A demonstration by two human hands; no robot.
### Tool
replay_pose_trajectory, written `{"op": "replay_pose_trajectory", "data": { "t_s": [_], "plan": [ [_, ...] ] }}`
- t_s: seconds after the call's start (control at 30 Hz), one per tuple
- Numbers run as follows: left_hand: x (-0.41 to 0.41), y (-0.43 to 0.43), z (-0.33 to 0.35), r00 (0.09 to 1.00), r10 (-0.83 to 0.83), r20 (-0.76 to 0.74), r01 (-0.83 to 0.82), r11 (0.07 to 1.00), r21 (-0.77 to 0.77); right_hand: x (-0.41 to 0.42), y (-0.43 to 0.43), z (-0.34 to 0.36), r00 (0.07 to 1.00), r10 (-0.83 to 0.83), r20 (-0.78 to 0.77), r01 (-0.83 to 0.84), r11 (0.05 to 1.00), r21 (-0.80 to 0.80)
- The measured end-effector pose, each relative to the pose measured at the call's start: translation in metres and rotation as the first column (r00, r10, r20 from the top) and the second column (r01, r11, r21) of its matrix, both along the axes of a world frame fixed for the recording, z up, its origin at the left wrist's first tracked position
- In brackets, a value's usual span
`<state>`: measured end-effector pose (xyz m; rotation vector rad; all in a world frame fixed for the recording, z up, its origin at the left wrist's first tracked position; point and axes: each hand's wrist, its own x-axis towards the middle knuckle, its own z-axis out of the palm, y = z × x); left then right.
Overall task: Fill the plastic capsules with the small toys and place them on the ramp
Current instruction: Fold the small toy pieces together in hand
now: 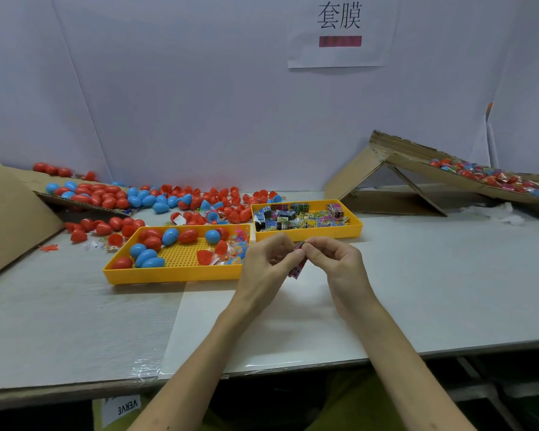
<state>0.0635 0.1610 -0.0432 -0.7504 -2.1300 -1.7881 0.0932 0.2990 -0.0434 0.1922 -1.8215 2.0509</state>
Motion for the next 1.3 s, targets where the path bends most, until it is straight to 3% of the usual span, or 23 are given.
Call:
{"op": "replay_pose_trajectory", "data": {
  "t_s": [0.13, 0.3, 0.6, 1.07, 1.2, 1.3],
  "plan": [
    [-0.0012, -0.0010, -0.0047, 0.994, 0.070, -0.085, -0.079, 0.991, -0.104, -0.0007, -0.0027, -0.0020, 0.999, -0.045, -0.017, 0.046, 0.994, 0.099],
    [-0.0029, -0.0040, -0.0070, 0.994, 0.066, -0.084, -0.080, 0.981, -0.177, -0.0008, -0.0045, -0.0028, 0.994, -0.106, -0.038, 0.111, 0.979, 0.173],
    [0.0024, -0.0020, -0.0031, 0.999, -0.011, -0.052, 0.005, 0.994, -0.107, -0.0003, 0.0011, -0.0010, 0.993, -0.119, -0.023, 0.120, 0.990, 0.072],
    [0.0006, -0.0021, -0.0050, 1.000, 0.002, 0.019, 0.000, 0.990, -0.139, -0.0017, -0.0027, -0.0029, 0.987, -0.148, -0.067, 0.158, 0.969, 0.190],
    [-0.0013, -0.0060, -0.0073, 0.999, 0.033, -0.032, -0.038, 0.980, -0.194, -0.0031, 0.0003, -0.0033, 0.977, -0.203, -0.063, 0.210, 0.966, 0.151],
    [0.0003, -0.0058, -0.0068, 1.000, 0.017, -0.003, -0.017, 0.991, -0.134, -0.0033, 0.0020, -0.0035, 0.976, -0.213, -0.043, 0.217, 0.970, 0.106]
  ]
}}
